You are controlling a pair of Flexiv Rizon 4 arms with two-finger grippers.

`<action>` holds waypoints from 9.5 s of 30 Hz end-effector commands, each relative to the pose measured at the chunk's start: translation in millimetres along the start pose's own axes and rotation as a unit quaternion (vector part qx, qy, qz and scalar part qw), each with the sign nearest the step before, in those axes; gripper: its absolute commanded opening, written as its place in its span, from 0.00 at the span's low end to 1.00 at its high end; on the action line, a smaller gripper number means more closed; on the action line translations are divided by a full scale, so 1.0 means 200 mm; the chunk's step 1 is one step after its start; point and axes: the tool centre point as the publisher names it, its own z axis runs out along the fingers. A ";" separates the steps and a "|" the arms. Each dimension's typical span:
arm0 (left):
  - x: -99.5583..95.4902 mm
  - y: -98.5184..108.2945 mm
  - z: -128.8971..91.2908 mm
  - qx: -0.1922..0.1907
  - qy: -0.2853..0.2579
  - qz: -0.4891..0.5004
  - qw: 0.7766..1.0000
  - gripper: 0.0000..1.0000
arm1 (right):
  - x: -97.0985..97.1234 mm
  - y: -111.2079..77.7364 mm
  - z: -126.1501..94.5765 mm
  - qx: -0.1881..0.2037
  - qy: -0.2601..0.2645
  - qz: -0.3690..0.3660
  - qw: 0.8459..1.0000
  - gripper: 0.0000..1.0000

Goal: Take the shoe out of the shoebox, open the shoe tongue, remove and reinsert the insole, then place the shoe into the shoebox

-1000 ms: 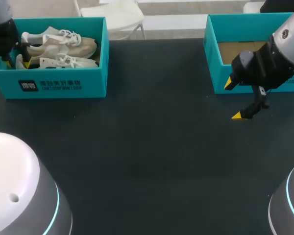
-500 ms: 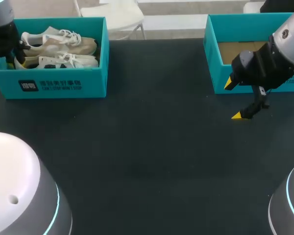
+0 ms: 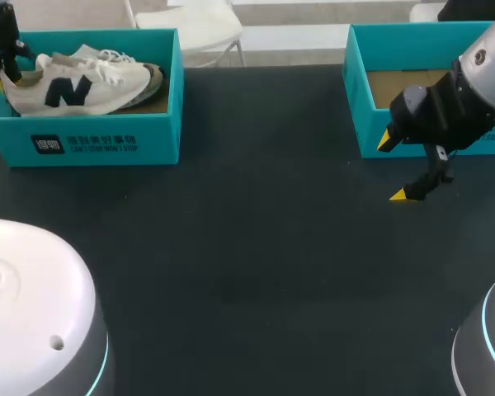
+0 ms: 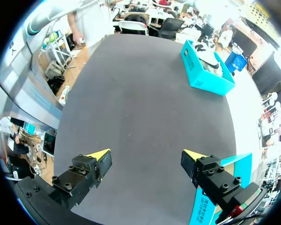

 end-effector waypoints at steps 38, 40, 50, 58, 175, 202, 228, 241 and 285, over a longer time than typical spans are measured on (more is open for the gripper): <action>0.09 -0.17 -0.53 -0.082 0.024 -0.023 0.996 0.00 | 0.00 0.00 0.01 0.001 0.000 0.000 1.000 1.00; 0.05 -0.23 -0.59 -0.098 0.026 -0.029 0.994 0.00 | 0.00 0.00 0.01 0.001 0.000 0.000 1.000 1.00; -0.18 -0.49 -0.69 -0.122 0.075 -0.079 0.987 0.00 | 0.00 0.00 0.01 0.001 0.000 0.000 1.000 1.00; -0.36 -0.62 -0.70 -0.129 0.075 -0.089 0.985 0.00 | 0.00 0.00 0.01 0.001 0.000 0.000 1.000 1.00; -2.42 -1.00 0.12 -0.075 0.028 0.027 0.996 0.00 | 0.00 0.00 0.01 0.001 0.000 0.000 1.000 1.00; -2.31 -1.04 0.32 -0.062 0.084 -0.009 0.994 0.00 | 0.00 0.00 0.01 0.001 0.000 0.000 1.000 1.00; -2.22 -1.11 0.38 -0.041 0.103 -0.021 0.994 1.00 | 0.00 0.00 0.01 0.001 0.000 0.000 1.000 1.00; -2.18 -1.17 0.12 -0.041 -0.071 -0.085 0.993 1.00 | 0.00 0.00 0.01 0.001 0.000 0.000 1.000 1.00; -1.82 -1.35 0.21 0.220 -0.433 -0.434 0.759 1.00 | 0.00 0.00 0.01 0.001 0.000 0.000 1.000 1.00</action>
